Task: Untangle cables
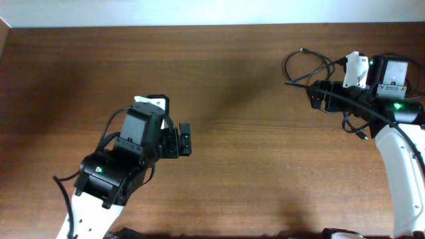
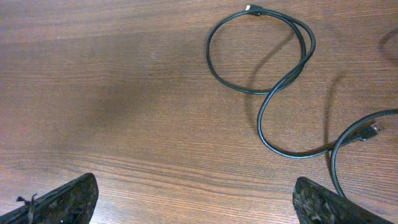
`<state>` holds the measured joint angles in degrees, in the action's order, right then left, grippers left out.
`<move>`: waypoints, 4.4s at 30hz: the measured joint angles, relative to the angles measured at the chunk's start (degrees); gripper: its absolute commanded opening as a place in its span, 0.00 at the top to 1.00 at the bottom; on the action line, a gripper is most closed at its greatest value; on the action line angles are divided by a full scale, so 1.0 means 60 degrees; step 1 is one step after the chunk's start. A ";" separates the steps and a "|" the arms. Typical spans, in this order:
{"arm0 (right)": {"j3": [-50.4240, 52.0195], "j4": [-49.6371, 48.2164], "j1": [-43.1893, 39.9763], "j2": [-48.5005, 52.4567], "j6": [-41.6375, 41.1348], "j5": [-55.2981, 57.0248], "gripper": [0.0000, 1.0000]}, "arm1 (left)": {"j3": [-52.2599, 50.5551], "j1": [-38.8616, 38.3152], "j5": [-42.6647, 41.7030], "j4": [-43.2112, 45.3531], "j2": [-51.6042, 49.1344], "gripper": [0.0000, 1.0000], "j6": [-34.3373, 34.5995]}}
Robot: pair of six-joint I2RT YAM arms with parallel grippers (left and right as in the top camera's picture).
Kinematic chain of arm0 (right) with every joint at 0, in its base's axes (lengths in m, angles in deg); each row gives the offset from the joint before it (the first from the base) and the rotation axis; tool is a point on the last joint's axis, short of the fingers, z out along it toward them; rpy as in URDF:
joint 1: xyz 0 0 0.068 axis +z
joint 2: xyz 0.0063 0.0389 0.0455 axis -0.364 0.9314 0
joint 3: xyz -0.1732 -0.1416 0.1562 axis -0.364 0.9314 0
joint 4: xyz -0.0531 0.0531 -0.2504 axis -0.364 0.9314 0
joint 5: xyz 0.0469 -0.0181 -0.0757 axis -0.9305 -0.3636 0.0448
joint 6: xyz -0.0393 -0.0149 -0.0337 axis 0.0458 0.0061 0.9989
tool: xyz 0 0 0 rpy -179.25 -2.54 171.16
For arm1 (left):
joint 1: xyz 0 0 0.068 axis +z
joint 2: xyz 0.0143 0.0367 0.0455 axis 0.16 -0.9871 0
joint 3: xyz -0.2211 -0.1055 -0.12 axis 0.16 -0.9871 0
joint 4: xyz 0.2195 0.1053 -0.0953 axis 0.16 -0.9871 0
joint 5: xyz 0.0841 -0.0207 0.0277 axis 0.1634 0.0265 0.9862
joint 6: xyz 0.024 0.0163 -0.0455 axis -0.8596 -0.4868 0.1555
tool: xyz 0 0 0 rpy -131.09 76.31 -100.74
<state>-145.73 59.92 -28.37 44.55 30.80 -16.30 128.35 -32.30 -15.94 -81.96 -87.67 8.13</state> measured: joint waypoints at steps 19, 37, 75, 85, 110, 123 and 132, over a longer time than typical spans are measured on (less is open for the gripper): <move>0.0000 0.0000 0.0000 0.0000 0.0011 -0.0004 0.01 | -0.0135 0.0000 0.0146 0.0022 0.0419 0.01 0.0000; 0.0000 0.0007 0.0000 -0.0007 0.0011 0.0004 0.01 | -0.4590 0.0335 0.0361 0.2772 0.5217 0.01 0.0000; 0.0000 0.0004 0.0000 -0.0007 0.0011 0.0004 0.01 | -1.0459 0.0692 -0.0368 1.0670 0.9205 0.01 0.0080; 0.0000 0.0011 0.0000 -0.0007 0.0011 0.0004 0.01 | -1.0502 0.1180 -0.0550 1.0757 0.9967 0.01 0.0080; 0.0000 0.0004 0.0000 -0.0007 0.0007 0.0004 0.01 | -1.0593 0.1231 0.0790 0.8182 0.9985 0.01 -0.0084; 0.0000 0.0015 0.0000 -0.0007 0.0004 0.0004 0.01 | -1.0593 0.1231 0.0965 0.8182 0.9989 0.01 -0.0222; 0.0000 0.0018 0.0000 -0.0007 0.0007 0.0004 0.01 | -1.0593 0.1293 0.0922 0.8178 0.9989 0.01 -0.1694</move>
<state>-145.73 60.02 -28.37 44.51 30.84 -16.28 64.79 -24.54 -10.41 -32.89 -27.74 -2.04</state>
